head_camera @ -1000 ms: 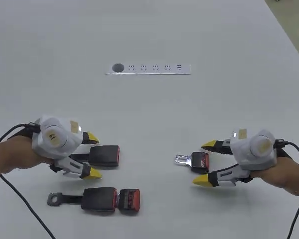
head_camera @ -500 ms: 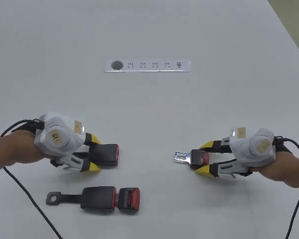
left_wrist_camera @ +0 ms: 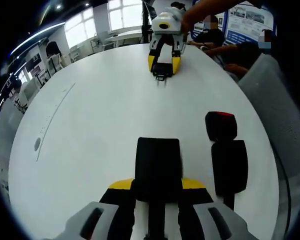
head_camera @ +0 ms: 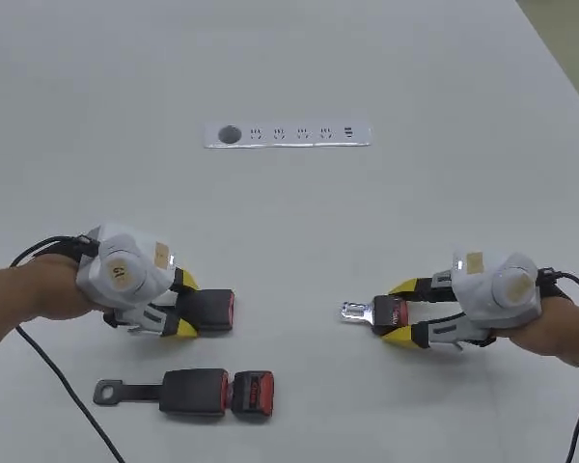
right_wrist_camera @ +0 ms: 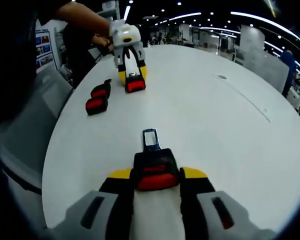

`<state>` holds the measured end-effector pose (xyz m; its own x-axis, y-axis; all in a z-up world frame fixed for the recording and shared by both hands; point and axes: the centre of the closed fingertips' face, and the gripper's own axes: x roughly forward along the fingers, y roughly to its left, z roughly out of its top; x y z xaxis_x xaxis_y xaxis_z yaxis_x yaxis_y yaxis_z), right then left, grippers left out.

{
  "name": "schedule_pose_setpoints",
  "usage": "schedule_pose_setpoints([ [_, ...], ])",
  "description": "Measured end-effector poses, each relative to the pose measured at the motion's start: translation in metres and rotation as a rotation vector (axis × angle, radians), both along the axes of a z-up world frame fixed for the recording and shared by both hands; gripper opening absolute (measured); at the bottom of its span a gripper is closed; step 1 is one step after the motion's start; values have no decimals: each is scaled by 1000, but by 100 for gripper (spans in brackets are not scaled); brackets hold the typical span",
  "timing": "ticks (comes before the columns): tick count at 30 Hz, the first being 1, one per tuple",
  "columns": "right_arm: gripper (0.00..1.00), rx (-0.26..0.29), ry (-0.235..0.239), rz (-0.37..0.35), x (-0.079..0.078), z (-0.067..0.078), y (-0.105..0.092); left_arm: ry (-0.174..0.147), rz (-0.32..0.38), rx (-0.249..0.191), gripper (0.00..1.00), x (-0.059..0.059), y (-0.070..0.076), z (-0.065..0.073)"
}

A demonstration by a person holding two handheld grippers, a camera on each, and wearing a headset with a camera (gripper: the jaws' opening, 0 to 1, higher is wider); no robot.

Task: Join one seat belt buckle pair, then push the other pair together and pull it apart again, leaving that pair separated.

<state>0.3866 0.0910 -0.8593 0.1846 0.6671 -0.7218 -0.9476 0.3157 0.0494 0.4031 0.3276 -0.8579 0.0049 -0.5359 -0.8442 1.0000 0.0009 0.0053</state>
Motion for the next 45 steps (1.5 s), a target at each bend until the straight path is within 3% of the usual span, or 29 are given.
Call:
schedule_pose_setpoints([
  [11, 36, 36, 0, 22, 1, 0, 11, 8, 20, 15, 34, -3, -1, 3],
  [45, 36, 170, -7, 122, 17, 2, 121, 11, 28, 61, 34, 1, 2, -2],
])
